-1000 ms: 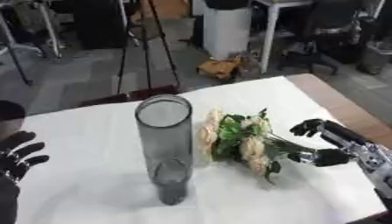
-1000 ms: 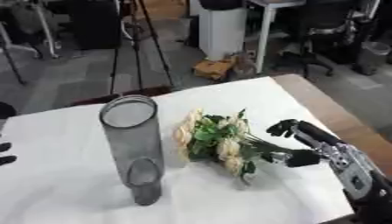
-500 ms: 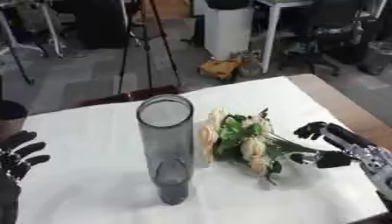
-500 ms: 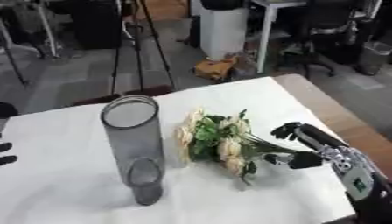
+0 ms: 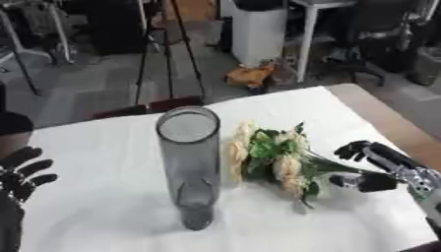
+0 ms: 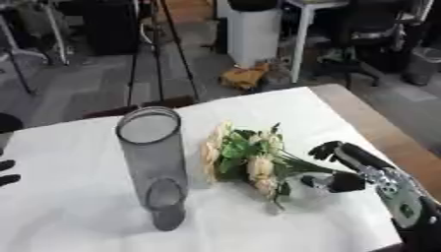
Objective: Arrange flowers into the vase.
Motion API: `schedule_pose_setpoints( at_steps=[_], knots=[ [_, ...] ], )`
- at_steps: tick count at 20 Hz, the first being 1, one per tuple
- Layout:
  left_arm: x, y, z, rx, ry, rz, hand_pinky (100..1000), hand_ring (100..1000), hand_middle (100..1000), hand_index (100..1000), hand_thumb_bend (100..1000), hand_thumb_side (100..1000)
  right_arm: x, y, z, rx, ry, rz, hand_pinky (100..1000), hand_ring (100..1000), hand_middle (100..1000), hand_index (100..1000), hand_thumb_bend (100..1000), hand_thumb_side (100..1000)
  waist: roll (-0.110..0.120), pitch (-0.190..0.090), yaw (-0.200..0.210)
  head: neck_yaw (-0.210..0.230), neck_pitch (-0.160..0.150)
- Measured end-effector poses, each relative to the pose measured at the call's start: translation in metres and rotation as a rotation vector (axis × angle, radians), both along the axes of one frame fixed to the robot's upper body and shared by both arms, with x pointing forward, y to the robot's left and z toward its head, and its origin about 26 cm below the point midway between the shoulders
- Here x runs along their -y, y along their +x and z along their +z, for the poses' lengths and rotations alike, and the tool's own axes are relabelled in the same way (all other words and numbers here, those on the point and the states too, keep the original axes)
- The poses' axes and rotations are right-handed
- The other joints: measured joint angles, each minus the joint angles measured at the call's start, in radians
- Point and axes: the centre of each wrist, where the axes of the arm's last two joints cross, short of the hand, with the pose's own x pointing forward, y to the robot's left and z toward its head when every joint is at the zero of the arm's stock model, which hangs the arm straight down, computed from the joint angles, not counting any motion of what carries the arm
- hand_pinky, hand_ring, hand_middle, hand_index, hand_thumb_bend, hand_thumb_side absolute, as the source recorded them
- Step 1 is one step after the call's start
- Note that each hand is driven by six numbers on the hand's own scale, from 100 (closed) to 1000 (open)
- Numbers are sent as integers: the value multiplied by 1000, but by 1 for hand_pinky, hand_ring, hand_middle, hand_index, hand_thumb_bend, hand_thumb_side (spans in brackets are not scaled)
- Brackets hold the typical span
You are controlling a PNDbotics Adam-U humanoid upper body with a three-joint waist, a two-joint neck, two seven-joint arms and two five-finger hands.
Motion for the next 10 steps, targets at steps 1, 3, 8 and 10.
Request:
schedule_pose_setpoints(
  at_steps=[1, 3, 8, 10],
  knots=[
    [0, 0, 0, 0, 0, 0, 687, 742, 748, 800, 1000, 794, 1, 0, -1, -3, 0, -6, 681, 729, 672, 814, 592, 658, 2, 0, 0, 0, 0],
    [0, 0, 0, 0, -1, 0, 687, 742, 748, 800, 1000, 794, 2, 0, -2, -6, 1, -14, 681, 729, 671, 814, 592, 658, 4, 0, 0, 0, 0],
    [0, 0, 0, 0, -1, 0, 687, 742, 748, 801, 1000, 794, 3, 1, -2, -7, 0, -23, 676, 724, 668, 811, 591, 653, 5, 0, 1, 1, 0],
    [0, 0, 0, 0, -1, 0, 687, 742, 748, 801, 1000, 793, 4, 2, -2, -8, -2, -27, 674, 723, 668, 810, 591, 652, 6, 0, 2, 1, 0]
  ],
)
